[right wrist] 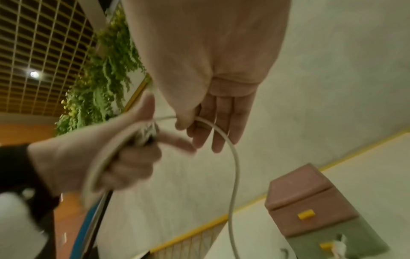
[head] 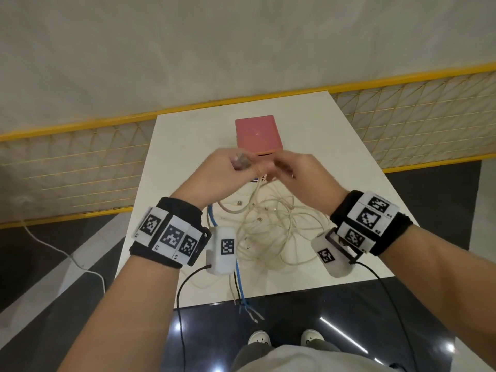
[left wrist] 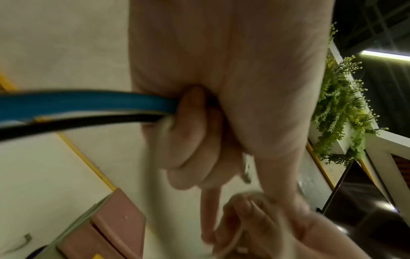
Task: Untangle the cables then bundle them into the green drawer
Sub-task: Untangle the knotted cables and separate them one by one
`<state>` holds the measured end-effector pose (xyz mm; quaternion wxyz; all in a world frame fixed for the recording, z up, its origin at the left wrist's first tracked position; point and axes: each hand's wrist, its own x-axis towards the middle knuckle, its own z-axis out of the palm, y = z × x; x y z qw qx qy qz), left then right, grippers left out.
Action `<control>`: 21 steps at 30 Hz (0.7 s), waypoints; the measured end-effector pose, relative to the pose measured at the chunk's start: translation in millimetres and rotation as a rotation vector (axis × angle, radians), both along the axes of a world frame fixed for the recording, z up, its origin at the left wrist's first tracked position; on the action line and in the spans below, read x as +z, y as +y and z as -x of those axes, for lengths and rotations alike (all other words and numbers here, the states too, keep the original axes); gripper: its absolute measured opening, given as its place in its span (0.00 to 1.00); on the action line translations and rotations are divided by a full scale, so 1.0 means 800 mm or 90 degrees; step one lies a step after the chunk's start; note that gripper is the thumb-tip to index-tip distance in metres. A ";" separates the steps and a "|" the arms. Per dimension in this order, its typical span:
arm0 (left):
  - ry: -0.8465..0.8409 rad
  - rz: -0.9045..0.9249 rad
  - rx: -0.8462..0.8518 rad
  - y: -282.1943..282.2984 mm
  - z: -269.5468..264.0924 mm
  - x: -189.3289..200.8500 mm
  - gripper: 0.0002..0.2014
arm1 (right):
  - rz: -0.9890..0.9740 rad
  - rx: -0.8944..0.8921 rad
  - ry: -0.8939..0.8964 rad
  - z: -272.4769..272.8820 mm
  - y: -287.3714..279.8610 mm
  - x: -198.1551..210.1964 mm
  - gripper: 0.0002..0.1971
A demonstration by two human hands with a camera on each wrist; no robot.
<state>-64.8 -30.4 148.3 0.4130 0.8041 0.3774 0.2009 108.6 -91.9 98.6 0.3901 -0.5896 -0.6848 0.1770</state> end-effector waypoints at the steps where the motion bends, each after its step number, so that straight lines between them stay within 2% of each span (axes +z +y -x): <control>1: 0.046 0.012 -0.031 -0.001 0.000 -0.003 0.19 | -0.020 -0.015 -0.002 -0.004 0.006 0.004 0.15; 2: 0.065 0.006 -0.045 -0.003 -0.001 -0.005 0.19 | -0.021 -0.017 -0.007 -0.008 0.010 0.007 0.14; 4: 0.031 -0.040 -0.002 -0.001 -0.001 -0.002 0.18 | -0.001 -0.021 -0.018 -0.015 0.016 0.003 0.10; 8: -0.143 -0.127 0.177 0.005 0.002 0.011 0.16 | 0.119 -0.039 -0.010 -0.026 0.019 -0.027 0.08; 12: -0.295 -0.141 0.289 0.009 0.002 0.019 0.15 | 0.311 -0.004 -0.095 -0.024 0.015 -0.055 0.12; 14: -0.338 -0.153 0.321 0.016 0.006 0.024 0.16 | 0.395 0.013 -0.026 -0.015 0.009 -0.053 0.14; 17: -0.325 -0.167 0.325 0.024 0.013 0.022 0.16 | 0.491 0.061 0.206 0.007 -0.010 -0.021 0.14; 19: -0.322 -0.174 0.329 0.026 0.017 0.018 0.16 | 0.521 0.147 0.230 0.019 -0.025 0.006 0.16; 21: -0.321 -0.176 0.337 0.025 0.020 0.016 0.16 | 0.566 0.258 0.194 0.027 -0.039 0.027 0.18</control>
